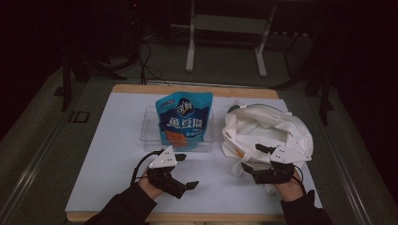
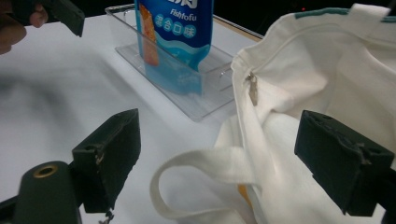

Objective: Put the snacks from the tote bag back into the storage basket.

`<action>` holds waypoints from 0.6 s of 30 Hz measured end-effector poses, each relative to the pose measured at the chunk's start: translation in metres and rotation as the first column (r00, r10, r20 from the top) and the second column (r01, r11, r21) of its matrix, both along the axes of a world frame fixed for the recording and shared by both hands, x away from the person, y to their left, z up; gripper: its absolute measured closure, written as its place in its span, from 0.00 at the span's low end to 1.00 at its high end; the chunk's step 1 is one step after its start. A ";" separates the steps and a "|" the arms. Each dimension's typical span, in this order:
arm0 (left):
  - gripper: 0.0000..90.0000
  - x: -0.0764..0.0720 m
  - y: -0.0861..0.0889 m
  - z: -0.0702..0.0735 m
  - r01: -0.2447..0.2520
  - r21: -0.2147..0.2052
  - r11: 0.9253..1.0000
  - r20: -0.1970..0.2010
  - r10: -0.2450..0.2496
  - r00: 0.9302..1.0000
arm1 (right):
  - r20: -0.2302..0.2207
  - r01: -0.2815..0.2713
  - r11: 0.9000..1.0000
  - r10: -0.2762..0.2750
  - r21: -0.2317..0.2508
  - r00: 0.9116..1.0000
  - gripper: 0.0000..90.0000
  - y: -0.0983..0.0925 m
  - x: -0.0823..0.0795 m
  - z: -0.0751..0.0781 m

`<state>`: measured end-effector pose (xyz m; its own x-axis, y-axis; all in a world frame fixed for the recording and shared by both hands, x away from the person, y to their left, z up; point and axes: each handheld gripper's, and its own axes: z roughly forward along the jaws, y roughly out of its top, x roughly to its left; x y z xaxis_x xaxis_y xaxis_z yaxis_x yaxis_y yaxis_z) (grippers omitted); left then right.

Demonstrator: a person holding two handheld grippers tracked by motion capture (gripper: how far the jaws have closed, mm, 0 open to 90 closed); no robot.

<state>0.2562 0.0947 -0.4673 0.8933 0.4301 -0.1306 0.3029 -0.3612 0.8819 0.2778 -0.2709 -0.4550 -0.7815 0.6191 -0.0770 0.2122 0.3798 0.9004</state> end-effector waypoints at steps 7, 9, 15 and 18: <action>0.02 -0.005 -0.005 -0.006 0.026 -0.008 1.000 0.009 -0.026 1.000 | 0.040 0.031 0.999 -0.031 0.019 0.999 0.16 -0.006 -0.007 -0.005; 0.02 -0.007 -0.008 -0.011 0.031 0.017 0.999 0.019 -0.031 0.999 | 0.059 0.039 0.999 -0.040 0.022 0.997 0.16 -0.006 -0.009 -0.006; 0.02 -0.008 -0.010 -0.017 0.041 0.043 0.998 0.027 -0.043 0.999 | 0.096 0.048 0.999 -0.048 -0.006 0.994 0.16 -0.002 -0.012 -0.011; 0.02 -0.008 -0.008 -0.019 0.040 0.038 0.999 0.025 -0.041 0.999 | 0.091 0.045 0.999 -0.044 -0.009 0.995 0.16 -0.001 -0.012 -0.013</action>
<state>0.2486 0.0863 -0.4861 0.9127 0.3980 -0.0922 0.2651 -0.4053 0.8749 0.2663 -0.2718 -0.4676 -0.7427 0.6519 -0.1532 0.1470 0.3819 0.9124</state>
